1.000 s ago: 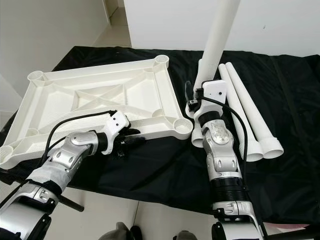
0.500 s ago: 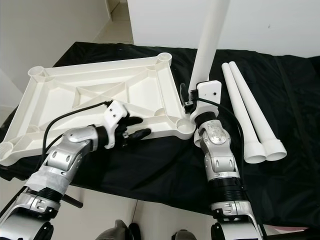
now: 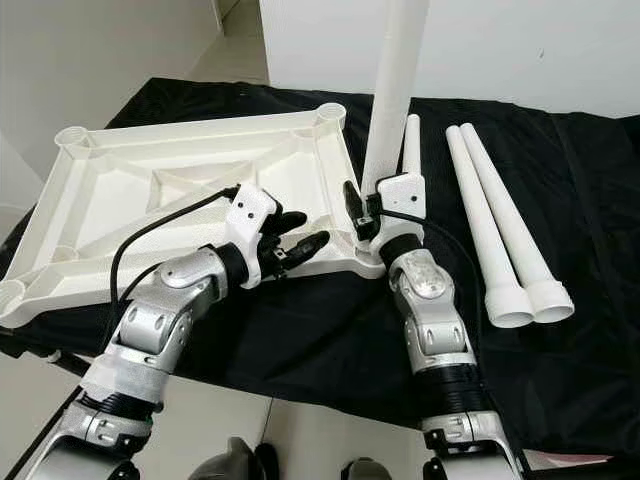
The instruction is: Building children table
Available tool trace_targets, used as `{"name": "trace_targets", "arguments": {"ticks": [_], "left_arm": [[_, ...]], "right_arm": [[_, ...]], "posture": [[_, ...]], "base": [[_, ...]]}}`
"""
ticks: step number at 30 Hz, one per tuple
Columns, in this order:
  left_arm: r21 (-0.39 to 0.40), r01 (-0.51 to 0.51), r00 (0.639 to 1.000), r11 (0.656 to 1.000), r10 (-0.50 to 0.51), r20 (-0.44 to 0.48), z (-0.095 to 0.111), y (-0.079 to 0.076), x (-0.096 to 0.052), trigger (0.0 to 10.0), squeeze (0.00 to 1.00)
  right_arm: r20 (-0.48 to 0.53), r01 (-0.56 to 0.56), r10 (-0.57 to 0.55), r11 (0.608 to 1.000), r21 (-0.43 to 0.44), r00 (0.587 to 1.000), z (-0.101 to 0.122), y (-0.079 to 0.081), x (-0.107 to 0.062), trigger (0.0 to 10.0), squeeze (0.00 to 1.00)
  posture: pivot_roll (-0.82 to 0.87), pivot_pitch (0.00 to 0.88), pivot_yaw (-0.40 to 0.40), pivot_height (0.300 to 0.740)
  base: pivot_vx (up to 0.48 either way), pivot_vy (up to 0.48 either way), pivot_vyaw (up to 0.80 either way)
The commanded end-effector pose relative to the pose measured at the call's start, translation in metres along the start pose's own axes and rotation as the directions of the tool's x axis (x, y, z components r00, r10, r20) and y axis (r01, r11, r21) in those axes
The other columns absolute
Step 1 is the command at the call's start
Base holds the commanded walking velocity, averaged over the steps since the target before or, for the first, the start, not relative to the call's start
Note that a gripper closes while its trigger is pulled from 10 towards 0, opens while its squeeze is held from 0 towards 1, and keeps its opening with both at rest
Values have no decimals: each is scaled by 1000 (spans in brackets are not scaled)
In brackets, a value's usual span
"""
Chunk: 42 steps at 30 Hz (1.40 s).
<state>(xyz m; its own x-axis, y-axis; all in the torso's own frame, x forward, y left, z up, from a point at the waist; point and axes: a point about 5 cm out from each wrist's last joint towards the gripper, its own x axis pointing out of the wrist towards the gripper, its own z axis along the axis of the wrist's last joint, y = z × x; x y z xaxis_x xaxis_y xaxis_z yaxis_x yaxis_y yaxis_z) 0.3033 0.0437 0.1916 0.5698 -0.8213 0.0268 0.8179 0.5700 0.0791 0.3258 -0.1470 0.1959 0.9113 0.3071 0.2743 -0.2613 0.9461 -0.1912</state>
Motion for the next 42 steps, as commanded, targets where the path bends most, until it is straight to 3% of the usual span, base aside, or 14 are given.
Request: {"name": "trace_targets", "arguments": {"ticks": [1,14,20,28,42], "left_arm": [[4,-54,998,999,54,-29,-4,1,-2,10000,0],[-1,-35,998,999,34,-61,-7,-10,-7,10000,0],[13,13,996,1000,-12,-86,-10,-18,-11,10000,0],[12,11,996,1000,-10,-90,-9,-19,-10,10000,0],[13,3,996,1000,-2,-91,-7,-20,-10,10000,0]], "right_arm": [[-74,-3,5,1000,16,997,-15,2,-7,10000,0],[-94,-45,46,999,11,994,-18,2,-23,10000,0],[-97,-154,150,988,-31,984,-20,7,-27,10000,0],[-109,-201,197,979,-35,974,-24,9,-30,10000,0],[-196,-54,92,980,190,976,-33,3,-18,10000,0]], "posture": [[-100,121,65,740],[-104,119,64,740],[-104,111,69,740],[-103,107,73,740],[-102,111,72,740]], "base": [[0,0,0],[0,0,0],[0,0,0],[0,0,0],[0,0,0]]}}
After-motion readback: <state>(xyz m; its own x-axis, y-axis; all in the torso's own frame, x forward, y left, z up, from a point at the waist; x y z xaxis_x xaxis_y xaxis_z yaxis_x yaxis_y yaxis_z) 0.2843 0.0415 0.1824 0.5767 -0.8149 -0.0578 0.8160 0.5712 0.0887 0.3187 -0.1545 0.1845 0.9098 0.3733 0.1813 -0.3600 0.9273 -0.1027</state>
